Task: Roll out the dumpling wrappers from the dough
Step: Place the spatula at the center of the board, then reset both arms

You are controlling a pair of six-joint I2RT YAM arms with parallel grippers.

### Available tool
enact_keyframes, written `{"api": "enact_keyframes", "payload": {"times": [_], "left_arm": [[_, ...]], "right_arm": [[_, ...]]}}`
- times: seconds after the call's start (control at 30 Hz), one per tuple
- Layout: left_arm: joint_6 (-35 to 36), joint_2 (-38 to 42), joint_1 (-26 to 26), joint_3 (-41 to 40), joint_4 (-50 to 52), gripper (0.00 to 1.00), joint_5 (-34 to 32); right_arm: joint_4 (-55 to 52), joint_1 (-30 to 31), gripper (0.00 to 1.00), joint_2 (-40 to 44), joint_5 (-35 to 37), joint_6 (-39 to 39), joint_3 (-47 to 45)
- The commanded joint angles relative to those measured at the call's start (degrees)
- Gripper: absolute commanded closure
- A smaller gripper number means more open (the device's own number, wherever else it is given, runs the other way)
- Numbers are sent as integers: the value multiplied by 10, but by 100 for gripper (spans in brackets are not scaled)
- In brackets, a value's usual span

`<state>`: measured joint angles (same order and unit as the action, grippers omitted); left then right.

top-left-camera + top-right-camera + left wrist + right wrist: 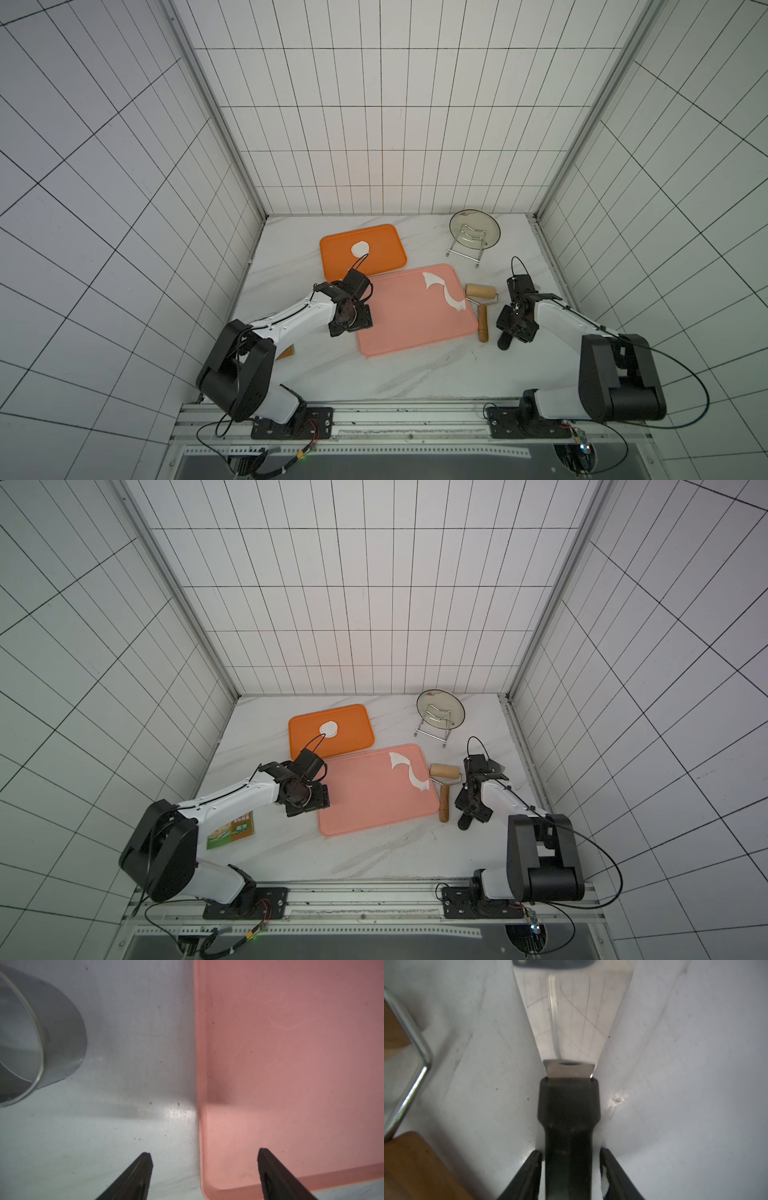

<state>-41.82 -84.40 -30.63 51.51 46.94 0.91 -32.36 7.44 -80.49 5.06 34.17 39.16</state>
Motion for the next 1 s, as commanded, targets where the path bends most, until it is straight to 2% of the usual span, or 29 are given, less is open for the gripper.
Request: {"api": "enact_keyframes", "payload": {"times": [0.0,0.2,0.53,0.6,0.7,0.83,0.9,0.97], "left_arm": [[-3,11,3,-4,-14,20,-6],[-5,22,8,-5,-13,20,-10],[-1,43,32,22,3,20,-43],[2,49,41,30,4,16,-47],[8,71,59,42,0,10,-64],[24,90,79,71,-3,2,-101],[37,92,80,89,-2,2,-142],[37,93,82,102,-6,1,-210]], "right_arm": [[-19,-8,53,-8,-5,2,6],[-29,-8,60,15,-4,10,7],[-74,0,55,78,25,-25,51],[-72,24,52,101,31,-35,63],[-50,84,43,136,62,-55,77],[-26,99,40,138,61,-66,108],[2,100,37,134,62,-83,119],[37,100,27,124,65,-102,130]]}}
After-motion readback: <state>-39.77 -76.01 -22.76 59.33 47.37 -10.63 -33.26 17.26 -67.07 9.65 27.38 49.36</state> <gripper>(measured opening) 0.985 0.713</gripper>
